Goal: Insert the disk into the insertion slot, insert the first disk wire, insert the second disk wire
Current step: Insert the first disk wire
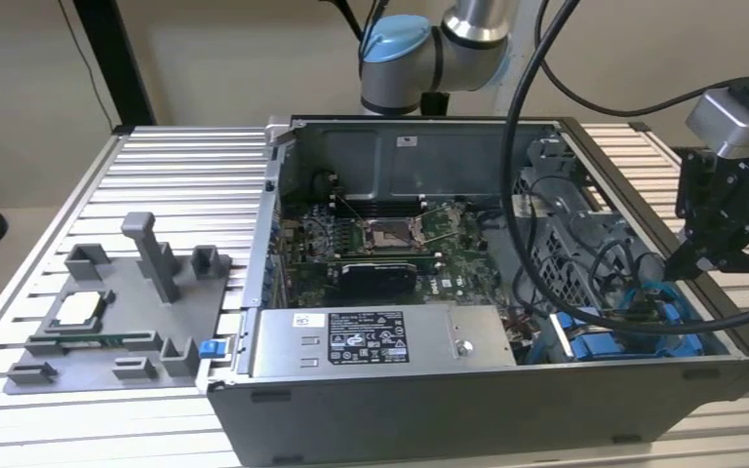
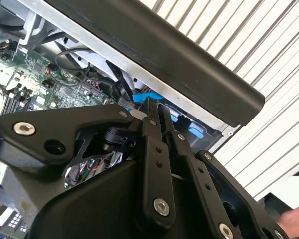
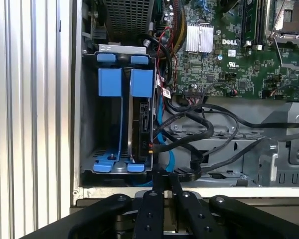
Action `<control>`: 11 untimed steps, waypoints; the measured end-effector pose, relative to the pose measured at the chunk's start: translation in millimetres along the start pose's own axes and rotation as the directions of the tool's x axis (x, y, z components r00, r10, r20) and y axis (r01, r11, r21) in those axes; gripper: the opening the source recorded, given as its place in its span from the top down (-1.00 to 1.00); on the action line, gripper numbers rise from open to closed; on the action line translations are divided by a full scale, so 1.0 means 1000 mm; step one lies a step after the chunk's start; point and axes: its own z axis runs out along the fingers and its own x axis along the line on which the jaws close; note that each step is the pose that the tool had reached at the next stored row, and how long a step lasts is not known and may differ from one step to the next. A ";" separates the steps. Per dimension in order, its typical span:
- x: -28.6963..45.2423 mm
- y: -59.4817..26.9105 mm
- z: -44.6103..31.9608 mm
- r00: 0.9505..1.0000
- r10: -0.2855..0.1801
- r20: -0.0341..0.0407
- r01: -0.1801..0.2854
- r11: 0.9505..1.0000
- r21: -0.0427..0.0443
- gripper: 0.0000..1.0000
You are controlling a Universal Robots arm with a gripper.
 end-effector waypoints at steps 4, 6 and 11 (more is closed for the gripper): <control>-0.0014 0.0029 -0.0144 1.000 0.001 0.004 -0.001 1.000 0.000 1.00; -0.0017 0.0079 -0.0174 1.000 0.001 0.005 -0.001 1.000 0.000 1.00; -0.0025 0.0204 -0.0223 1.000 0.006 0.012 -0.006 1.000 0.001 1.00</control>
